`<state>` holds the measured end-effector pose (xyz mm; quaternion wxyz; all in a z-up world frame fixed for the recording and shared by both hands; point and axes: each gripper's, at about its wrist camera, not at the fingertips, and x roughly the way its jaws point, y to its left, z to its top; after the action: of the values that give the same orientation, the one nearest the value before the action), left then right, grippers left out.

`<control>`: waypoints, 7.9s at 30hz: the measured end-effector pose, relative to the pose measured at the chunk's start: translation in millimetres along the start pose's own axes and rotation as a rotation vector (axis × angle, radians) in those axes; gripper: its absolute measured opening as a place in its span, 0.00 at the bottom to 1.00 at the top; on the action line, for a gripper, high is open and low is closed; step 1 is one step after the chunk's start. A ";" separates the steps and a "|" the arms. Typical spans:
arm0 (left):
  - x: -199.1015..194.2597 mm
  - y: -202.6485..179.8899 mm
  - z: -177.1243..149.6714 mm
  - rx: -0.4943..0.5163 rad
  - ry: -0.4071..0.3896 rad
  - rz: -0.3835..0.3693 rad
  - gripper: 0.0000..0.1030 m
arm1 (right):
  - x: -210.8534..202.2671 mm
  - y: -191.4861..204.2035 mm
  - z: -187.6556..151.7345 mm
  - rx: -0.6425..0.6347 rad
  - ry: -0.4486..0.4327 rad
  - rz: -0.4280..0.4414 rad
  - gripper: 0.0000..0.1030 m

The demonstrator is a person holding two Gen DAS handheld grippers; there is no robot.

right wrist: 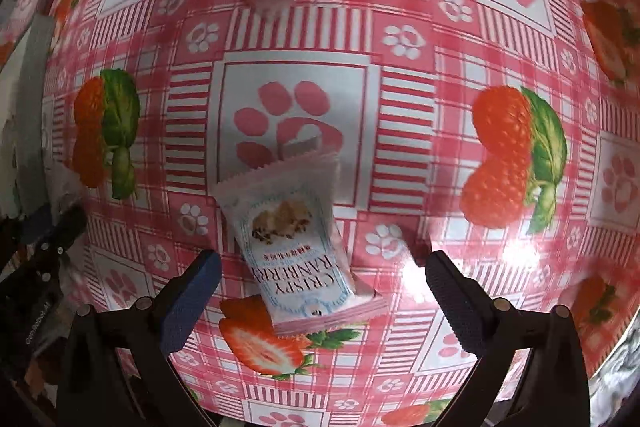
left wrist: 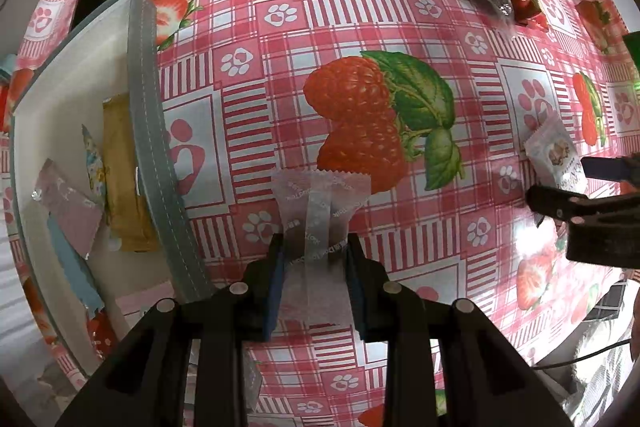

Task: Organize snacks
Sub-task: 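Grasp a clear wrapped snack with the left tool while the right tool grasps the Crispy Cranberry packet, then carry both packets over the white tray and release them inside, then grasp the dark clear-wrapped snack with the left tool while the right tool grasps the red candy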

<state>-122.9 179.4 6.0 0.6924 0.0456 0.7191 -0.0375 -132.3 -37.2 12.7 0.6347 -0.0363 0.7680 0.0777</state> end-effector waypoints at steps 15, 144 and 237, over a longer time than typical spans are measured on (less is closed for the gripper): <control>-28.7 13.9 -8.0 0.017 -0.043 -0.062 0.30 | -46.7 47.9 -40.0 -0.005 -0.041 0.097 0.39; -69.0 106.2 1.9 -0.201 -0.143 -0.042 0.76 | -48.4 143.5 80.5 -0.024 -0.058 0.151 1.00; -7.6 -41.6 80.8 -0.010 -0.045 -0.044 0.37 | -58.5 -49.2 24.6 0.106 -0.144 0.175 0.30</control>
<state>-47.4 128.5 10.2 0.7077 0.0255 0.7042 -0.0502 -89.6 -84.2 62.0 0.6799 0.0701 0.7238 0.0948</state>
